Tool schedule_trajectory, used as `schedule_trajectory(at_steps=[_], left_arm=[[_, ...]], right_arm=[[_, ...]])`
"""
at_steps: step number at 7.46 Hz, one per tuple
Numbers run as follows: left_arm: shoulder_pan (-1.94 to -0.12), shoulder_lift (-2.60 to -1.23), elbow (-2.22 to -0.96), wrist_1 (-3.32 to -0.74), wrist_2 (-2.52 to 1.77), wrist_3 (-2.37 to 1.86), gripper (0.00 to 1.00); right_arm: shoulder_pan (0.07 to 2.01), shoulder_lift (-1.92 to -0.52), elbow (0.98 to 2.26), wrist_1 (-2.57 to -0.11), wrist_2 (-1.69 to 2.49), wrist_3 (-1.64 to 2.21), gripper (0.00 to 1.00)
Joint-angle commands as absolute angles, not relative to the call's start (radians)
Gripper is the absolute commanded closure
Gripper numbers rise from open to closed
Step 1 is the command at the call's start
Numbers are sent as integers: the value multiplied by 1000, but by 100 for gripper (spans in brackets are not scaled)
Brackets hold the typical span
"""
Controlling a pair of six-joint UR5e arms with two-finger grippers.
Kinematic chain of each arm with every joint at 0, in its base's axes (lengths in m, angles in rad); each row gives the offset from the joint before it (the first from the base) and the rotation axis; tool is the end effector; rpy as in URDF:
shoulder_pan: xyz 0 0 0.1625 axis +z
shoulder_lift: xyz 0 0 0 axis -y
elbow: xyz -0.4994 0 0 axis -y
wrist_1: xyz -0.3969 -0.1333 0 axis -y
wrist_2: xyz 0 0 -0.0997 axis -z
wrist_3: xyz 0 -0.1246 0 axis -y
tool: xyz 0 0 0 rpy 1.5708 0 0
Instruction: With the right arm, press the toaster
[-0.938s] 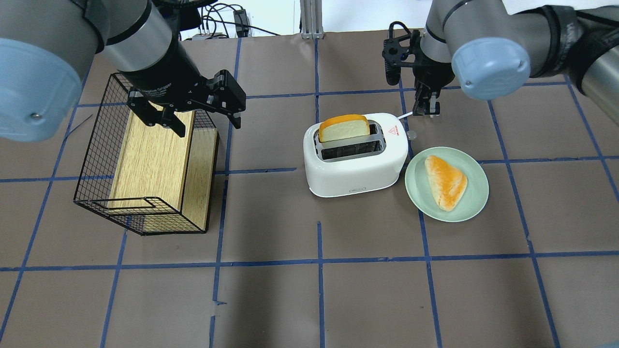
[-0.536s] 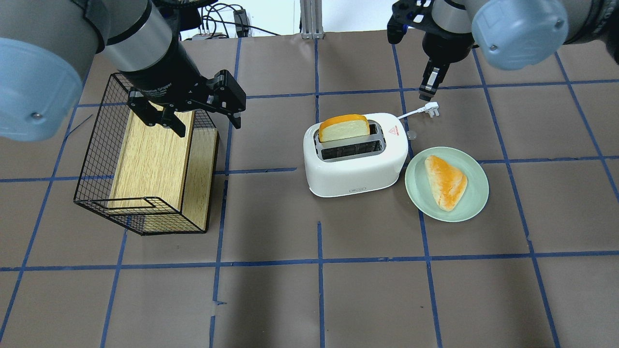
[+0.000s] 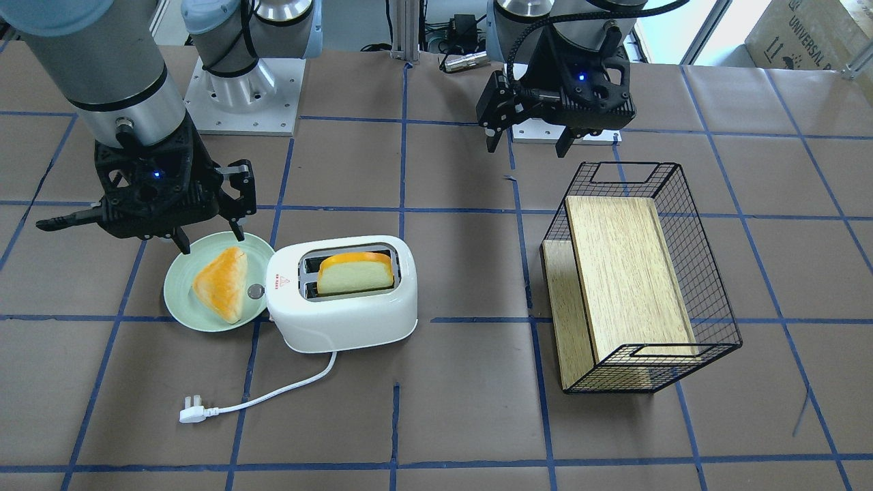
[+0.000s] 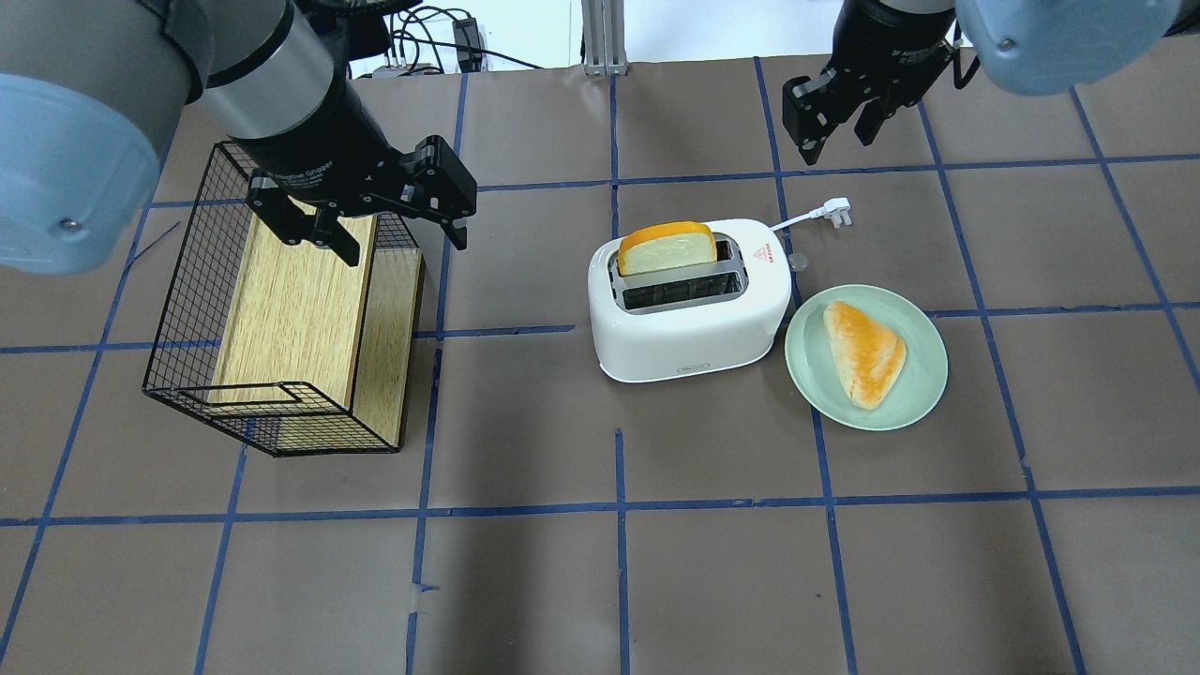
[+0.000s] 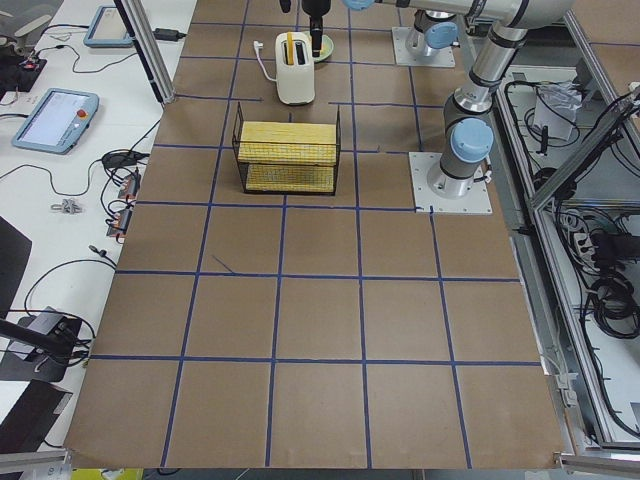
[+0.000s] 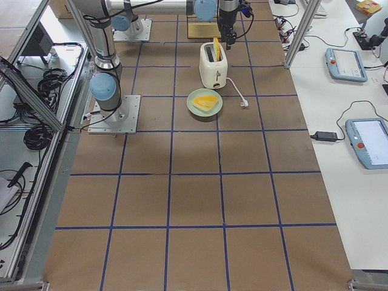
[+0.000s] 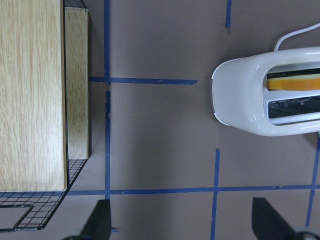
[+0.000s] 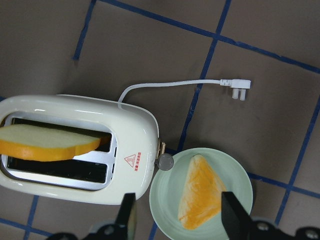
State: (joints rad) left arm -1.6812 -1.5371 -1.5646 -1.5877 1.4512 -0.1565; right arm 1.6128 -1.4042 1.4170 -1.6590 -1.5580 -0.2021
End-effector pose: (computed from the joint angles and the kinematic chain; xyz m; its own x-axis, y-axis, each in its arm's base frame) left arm -0.2004 -0.4630 0.5561 -0.9916 -0.0441 0.1214 -0.0450 0.9990 -0.0041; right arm 0.1595 -0.5823 0.5332 -0.9703 -0.2421 0.0026 -0.2415 0.9674 -0.0764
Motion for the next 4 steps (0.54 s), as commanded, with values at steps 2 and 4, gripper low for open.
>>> schedule_trajectory(at_steps=[2, 4], left_arm=[[-1681, -1537, -1565, -1588, 1451, -156, 0], [-1681, -1537, -1565, -1588, 1451, -156, 0]], right_arm=[[1608, -1404, 1373, -1551, -1554, 20, 0], [1609, -1390, 1325, -1508, -1560, 63, 0]])
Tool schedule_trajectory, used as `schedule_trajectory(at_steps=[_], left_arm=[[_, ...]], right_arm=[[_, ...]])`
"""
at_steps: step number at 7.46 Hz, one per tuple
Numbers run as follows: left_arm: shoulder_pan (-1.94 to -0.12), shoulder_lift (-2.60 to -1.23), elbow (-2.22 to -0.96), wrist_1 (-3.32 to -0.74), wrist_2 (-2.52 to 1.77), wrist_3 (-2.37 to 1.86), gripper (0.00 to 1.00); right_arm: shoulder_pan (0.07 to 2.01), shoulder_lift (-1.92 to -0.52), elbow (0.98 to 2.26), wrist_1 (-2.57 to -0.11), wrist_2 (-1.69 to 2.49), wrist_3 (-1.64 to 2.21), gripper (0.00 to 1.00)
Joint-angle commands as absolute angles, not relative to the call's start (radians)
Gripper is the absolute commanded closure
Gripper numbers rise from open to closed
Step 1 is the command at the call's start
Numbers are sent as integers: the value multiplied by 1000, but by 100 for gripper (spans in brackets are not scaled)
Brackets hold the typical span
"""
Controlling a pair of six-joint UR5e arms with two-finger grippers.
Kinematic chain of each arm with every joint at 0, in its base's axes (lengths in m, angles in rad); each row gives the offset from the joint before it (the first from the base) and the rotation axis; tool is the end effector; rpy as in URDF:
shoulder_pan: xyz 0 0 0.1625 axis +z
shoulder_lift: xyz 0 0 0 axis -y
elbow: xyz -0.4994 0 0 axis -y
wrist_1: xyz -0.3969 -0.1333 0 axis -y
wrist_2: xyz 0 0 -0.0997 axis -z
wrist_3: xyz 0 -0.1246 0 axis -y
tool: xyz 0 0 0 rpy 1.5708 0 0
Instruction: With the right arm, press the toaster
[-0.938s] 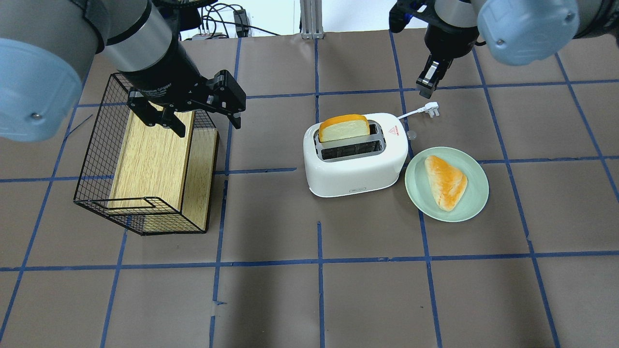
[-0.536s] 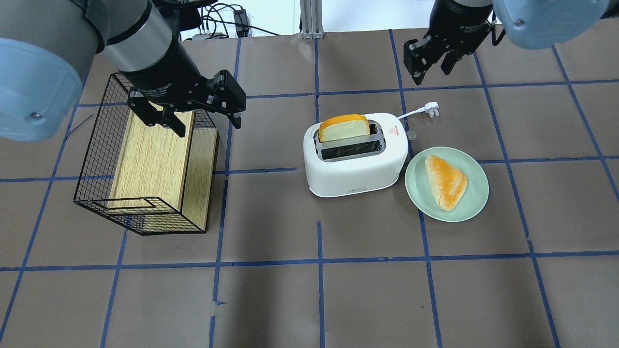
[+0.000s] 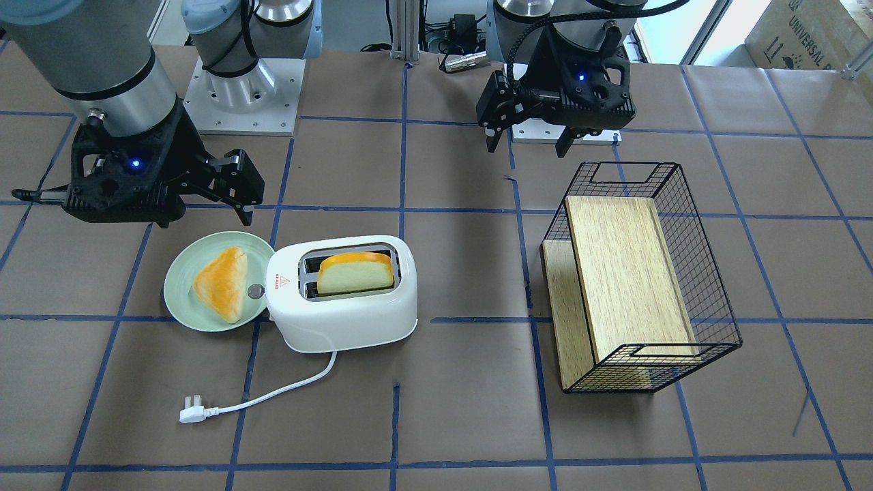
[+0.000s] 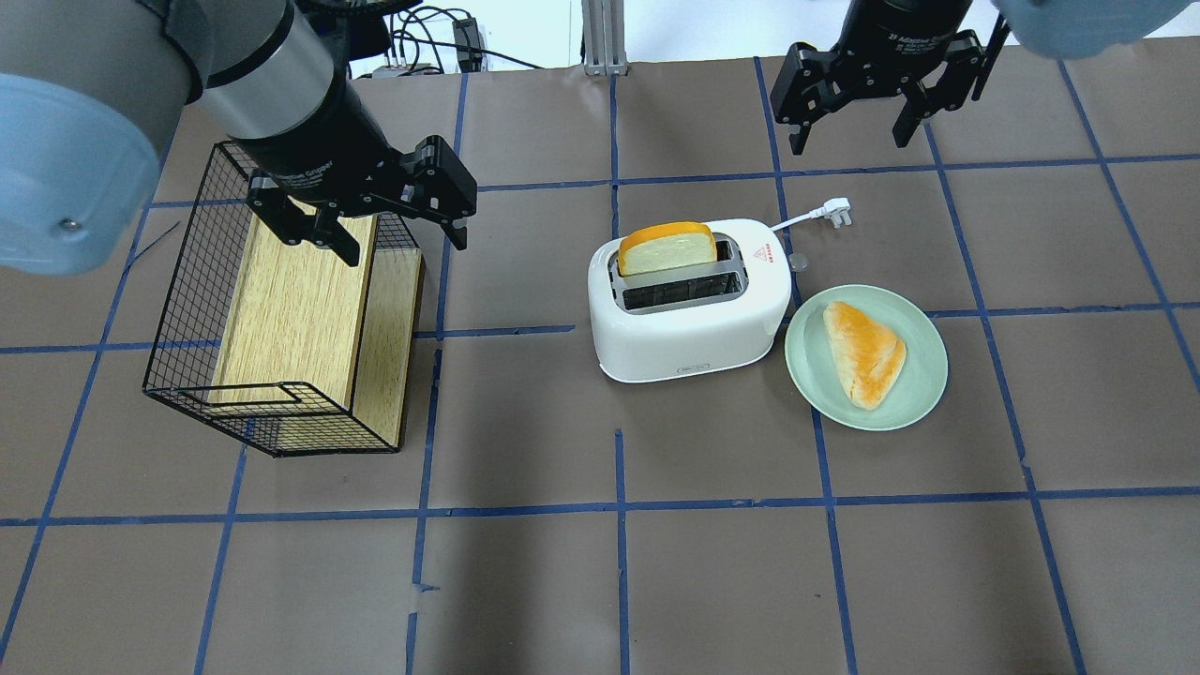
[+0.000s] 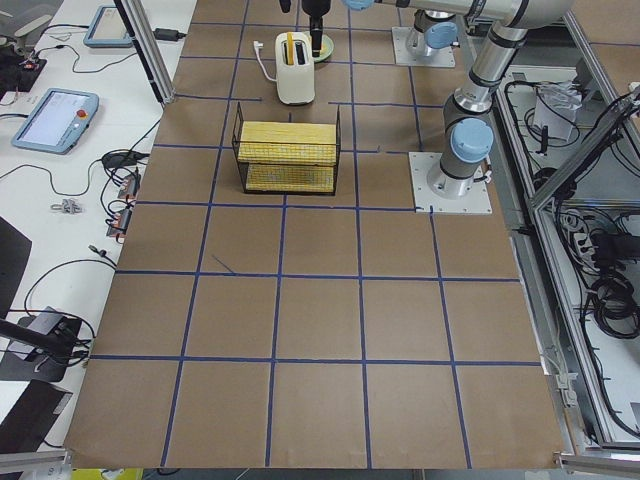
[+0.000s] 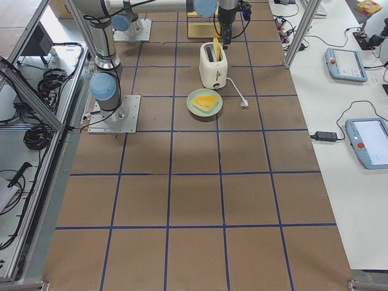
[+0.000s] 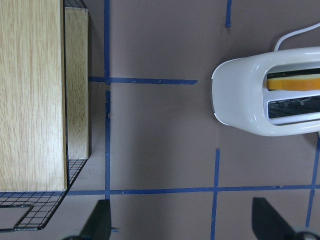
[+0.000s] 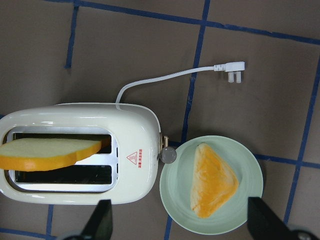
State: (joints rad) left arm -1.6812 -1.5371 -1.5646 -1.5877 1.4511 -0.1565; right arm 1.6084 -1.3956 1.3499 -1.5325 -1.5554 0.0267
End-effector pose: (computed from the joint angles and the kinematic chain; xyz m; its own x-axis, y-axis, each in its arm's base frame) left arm -0.2004 -0.4630 0.5561 -0.9916 -0.0441 0.1215 -0.0450 0.9990 -0.0041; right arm 0.1571 -0.5787 0.5485 -0.9998 -0.0110 -0.0156 -0.0109 0.9999 -0.0070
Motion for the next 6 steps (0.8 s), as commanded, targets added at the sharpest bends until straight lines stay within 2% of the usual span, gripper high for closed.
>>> schedule_trajectory(at_steps=[1, 6], left_arm=[[-1681, -1537, -1565, -1588, 1451, -156, 0], [-1681, -1537, -1565, -1588, 1451, -156, 0]], right_arm=[[1609, -1390, 1324, -1509, -1565, 87, 0], [1592, -1391, 1328, -1506, -1568, 127, 0]])
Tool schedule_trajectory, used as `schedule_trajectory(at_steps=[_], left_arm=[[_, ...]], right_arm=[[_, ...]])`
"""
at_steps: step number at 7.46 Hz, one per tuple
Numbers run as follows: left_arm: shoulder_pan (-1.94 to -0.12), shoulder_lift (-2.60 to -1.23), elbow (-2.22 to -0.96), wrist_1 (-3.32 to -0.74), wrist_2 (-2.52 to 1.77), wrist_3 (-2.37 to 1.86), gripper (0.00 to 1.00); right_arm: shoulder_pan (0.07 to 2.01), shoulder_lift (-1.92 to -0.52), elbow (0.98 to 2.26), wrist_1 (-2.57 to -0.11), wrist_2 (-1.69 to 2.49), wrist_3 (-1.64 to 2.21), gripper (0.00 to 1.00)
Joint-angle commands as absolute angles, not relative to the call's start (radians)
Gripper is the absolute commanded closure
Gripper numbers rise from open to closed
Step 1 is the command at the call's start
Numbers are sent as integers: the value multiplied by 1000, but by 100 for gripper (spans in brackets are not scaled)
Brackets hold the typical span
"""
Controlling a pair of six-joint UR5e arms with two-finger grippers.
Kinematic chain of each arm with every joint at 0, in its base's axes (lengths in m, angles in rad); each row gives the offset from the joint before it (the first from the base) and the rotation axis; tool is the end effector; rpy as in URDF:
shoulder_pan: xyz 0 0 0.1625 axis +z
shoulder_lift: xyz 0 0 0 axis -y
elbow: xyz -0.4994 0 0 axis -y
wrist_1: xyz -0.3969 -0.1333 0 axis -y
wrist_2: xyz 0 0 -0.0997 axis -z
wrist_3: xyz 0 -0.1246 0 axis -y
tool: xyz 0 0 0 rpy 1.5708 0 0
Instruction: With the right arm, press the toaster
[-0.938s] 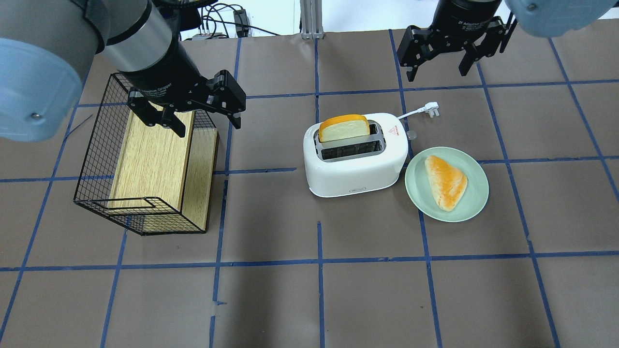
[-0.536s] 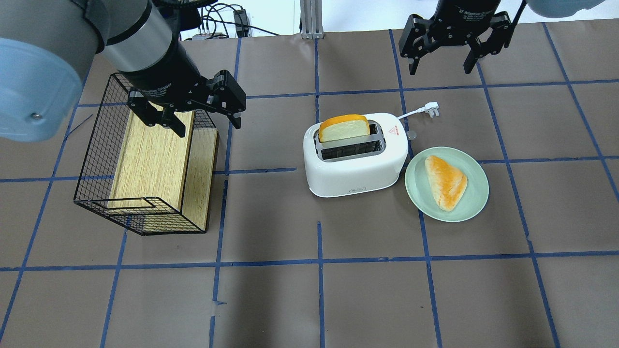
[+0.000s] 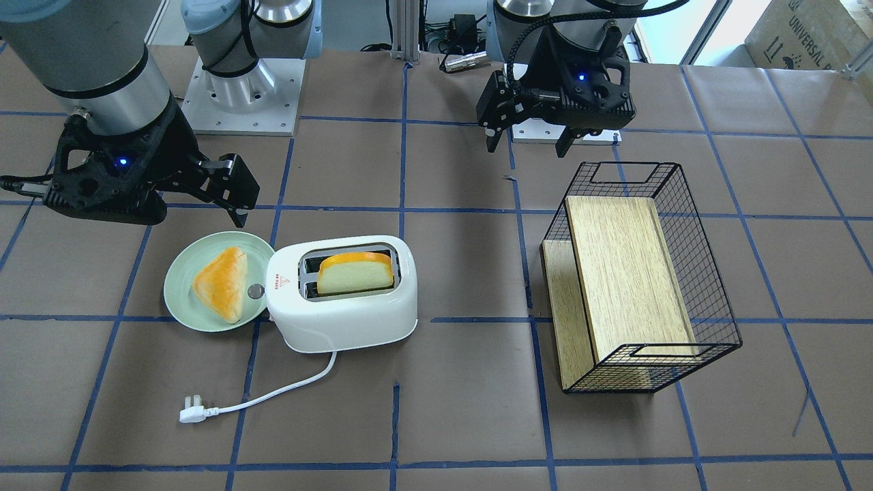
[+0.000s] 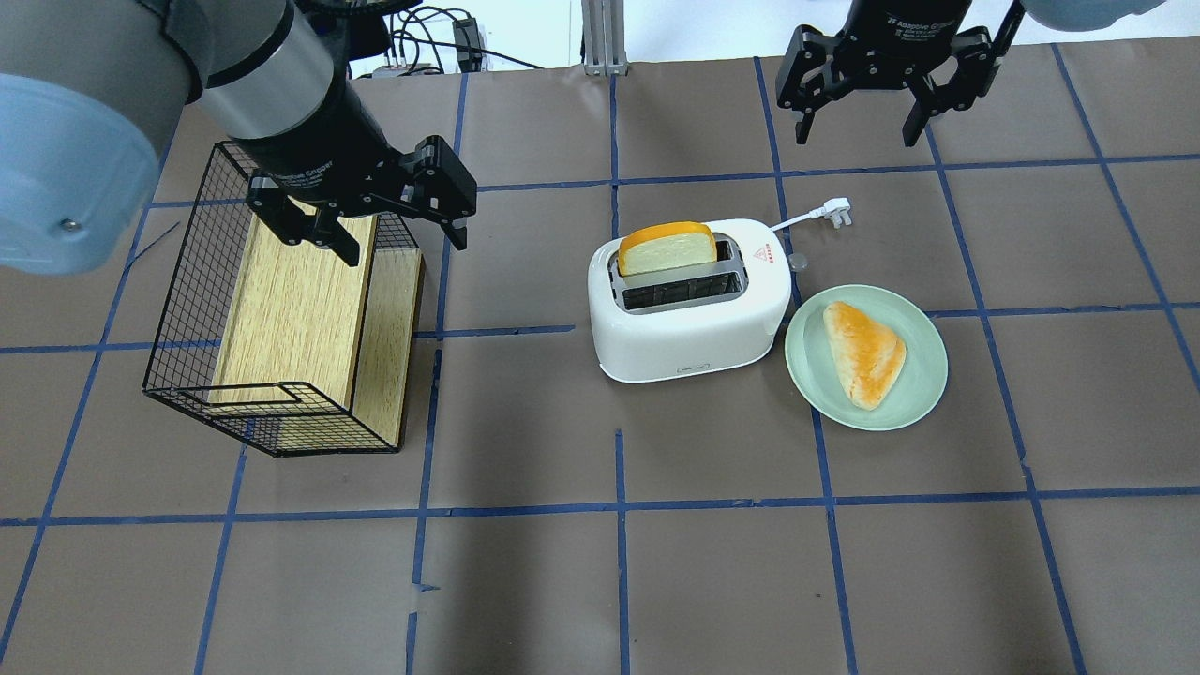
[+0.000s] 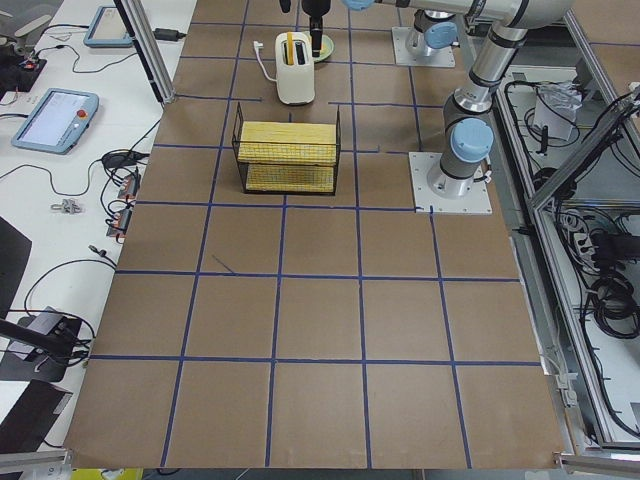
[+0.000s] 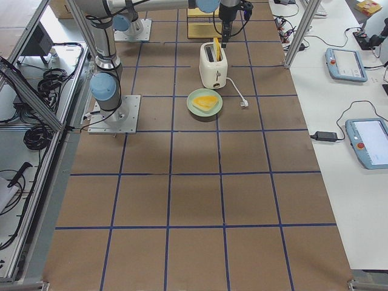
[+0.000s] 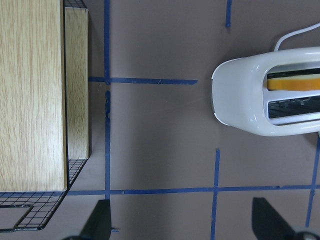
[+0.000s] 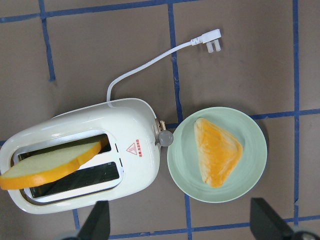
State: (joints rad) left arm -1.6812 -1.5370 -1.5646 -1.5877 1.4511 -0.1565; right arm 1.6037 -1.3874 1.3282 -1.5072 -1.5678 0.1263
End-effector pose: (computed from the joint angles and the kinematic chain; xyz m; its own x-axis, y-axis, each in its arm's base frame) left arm -0.2004 -0.4630 0.5561 -0.9916 -0.0441 0.1215 -0.0450 0.9990 -0.0042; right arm 0.1529 -0.5817 0.5520 -0.9956 0.0933 -0.0024 0.0933 0.9956 0.0047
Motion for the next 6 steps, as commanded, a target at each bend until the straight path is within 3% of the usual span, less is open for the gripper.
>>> schedule_trajectory(at_steps=[1, 6], left_arm=[[-1681, -1537, -1565, -1588, 1451, -156, 0], [-1681, -1537, -1563, -1588, 1451, -156, 0]], right_arm=[[1597, -1394, 1325, -1499, -1568, 143, 0], [1600, -1397, 1328, -1480, -1563, 149, 0]])
